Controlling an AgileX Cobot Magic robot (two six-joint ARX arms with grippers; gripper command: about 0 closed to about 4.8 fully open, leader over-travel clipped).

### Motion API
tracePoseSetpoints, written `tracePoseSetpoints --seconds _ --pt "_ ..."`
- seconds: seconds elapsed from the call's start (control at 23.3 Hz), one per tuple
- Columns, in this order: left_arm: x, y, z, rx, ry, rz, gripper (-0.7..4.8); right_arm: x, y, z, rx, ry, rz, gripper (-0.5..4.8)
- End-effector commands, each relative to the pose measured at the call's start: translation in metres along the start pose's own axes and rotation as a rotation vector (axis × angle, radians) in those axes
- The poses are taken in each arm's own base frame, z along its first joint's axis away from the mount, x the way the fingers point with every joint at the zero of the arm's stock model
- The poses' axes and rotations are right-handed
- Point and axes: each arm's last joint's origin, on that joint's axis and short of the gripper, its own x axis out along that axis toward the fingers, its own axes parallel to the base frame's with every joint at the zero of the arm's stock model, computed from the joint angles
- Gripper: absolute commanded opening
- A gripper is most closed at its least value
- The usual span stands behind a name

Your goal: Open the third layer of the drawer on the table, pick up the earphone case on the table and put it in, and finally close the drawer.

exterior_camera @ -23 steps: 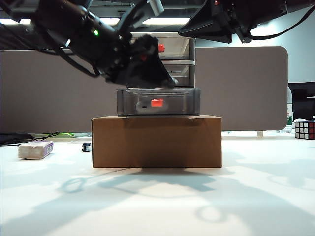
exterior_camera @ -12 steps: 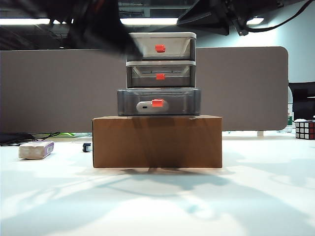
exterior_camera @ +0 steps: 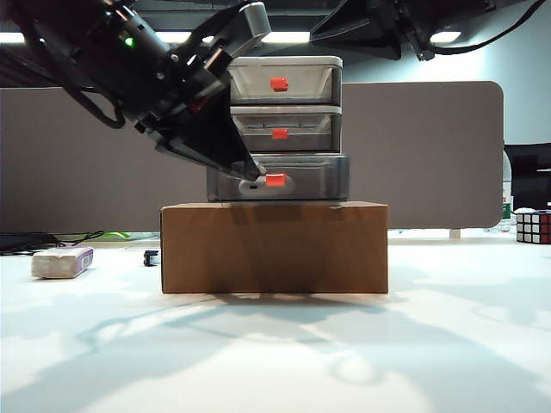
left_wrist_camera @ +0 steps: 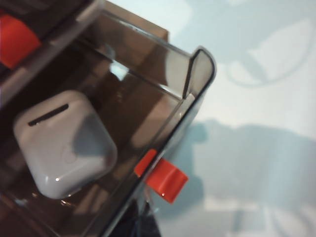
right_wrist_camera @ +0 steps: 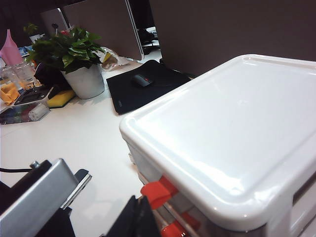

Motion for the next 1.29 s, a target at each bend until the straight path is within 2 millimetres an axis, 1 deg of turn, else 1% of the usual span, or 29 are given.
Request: tracePoseSetpoints --seconds 0.04,0.21,0.47,0.64,0.95,1.12,1.2,1.29 --pt "0.002 0.005 0.007 0.020 -0.058 0.082 -0.05 0.000 0.001 0.004 -0.010 -0.016 0.002 -0.06" --pt "0.009 0.009 0.008 0.027 -0.081 0.137 -0.05 0.000 0.001 0.003 -0.010 -0.016 0.002 -0.05" --pt "0.025 0.015 0.006 0.032 -0.108 0.190 -0.05 -0.001 0.000 0.001 0.002 0.006 -0.002 -0.05" --pt "0.029 0.017 0.009 0.041 -0.153 0.228 -0.05 -0.001 0.000 -0.001 -0.004 0.029 -0.006 -0.06" --pt "0.028 0.020 0.012 0.041 -0.179 0.311 -0.05 -0.002 0.000 -0.003 0.009 0.052 -0.009 -0.05" --pt "0.028 0.020 0.011 0.039 -0.166 0.313 -0.05 -0.003 0.001 -0.003 0.012 0.057 -0.010 -0.05" --pt "0.020 0.016 0.010 0.036 -0.130 0.266 -0.05 -0.008 0.005 -0.001 0.014 0.076 -0.010 -0.06" --pt "0.009 0.010 0.009 0.037 -0.106 0.222 -0.05 -0.014 0.009 0.001 -0.016 0.103 -0.010 -0.06"
